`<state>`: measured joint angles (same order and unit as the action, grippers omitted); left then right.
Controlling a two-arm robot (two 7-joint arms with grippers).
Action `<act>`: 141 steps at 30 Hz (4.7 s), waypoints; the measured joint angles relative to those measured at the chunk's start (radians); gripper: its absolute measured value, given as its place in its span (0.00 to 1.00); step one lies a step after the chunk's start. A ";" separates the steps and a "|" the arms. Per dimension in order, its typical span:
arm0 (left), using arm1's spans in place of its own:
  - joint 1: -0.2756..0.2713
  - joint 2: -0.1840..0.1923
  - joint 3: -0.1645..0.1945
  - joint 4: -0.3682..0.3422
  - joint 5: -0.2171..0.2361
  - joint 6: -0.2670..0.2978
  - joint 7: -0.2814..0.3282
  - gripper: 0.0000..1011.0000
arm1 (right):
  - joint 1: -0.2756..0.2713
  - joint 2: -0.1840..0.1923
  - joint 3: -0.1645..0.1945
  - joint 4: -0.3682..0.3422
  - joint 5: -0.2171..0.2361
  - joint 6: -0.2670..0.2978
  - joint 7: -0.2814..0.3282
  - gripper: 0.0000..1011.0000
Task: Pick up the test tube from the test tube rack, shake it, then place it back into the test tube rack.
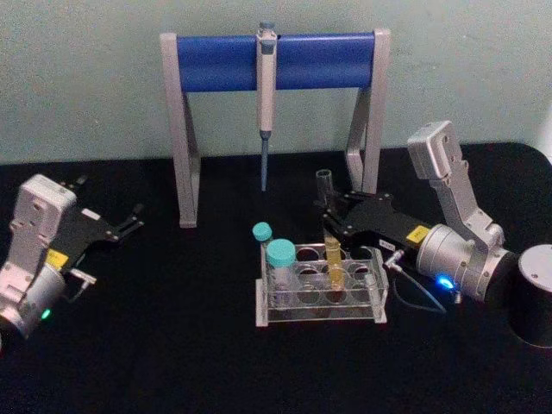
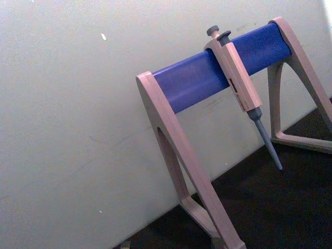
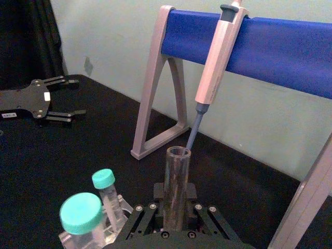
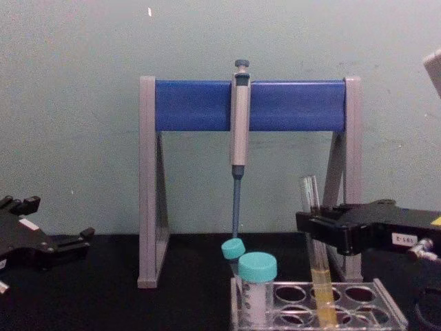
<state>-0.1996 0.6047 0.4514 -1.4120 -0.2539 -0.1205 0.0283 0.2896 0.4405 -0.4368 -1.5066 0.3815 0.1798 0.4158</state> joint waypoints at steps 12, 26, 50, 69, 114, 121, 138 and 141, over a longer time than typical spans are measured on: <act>0.000 0.000 0.000 0.000 0.000 0.000 0.000 0.99 | 0.000 0.000 0.000 0.000 0.000 0.000 0.000 0.23; 0.000 0.000 0.000 0.000 0.000 0.000 0.000 0.99 | -0.026 0.004 0.057 -0.037 0.091 -0.068 0.055 0.23; 0.000 0.000 0.000 0.000 0.000 0.000 0.000 0.99 | -0.072 0.010 0.138 -0.119 0.155 -0.316 0.070 0.23; 0.000 0.000 0.000 0.000 0.000 0.000 0.000 0.99 | -0.074 0.012 0.132 -0.126 0.112 -0.324 0.070 0.23; 0.000 0.000 0.000 0.000 0.000 0.000 0.000 0.99 | -0.039 0.107 0.145 -0.080 0.038 -0.350 0.048 0.23; 0.000 0.000 0.000 0.000 0.000 0.000 0.000 0.99 | -0.018 0.036 0.148 -0.054 0.112 -0.350 0.090 0.23; 0.000 0.000 0.000 0.000 0.000 0.000 0.000 0.99 | -0.009 0.180 0.108 -0.083 0.358 -0.209 0.414 0.23; 0.000 0.000 0.000 0.000 0.000 0.000 0.000 0.99 | -0.019 0.224 0.109 -0.095 0.359 -0.197 0.420 0.23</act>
<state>-0.1995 0.6047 0.4514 -1.4120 -0.2539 -0.1205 0.0283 0.2708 0.6643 -0.3278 -1.6018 0.7407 -0.0172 0.8355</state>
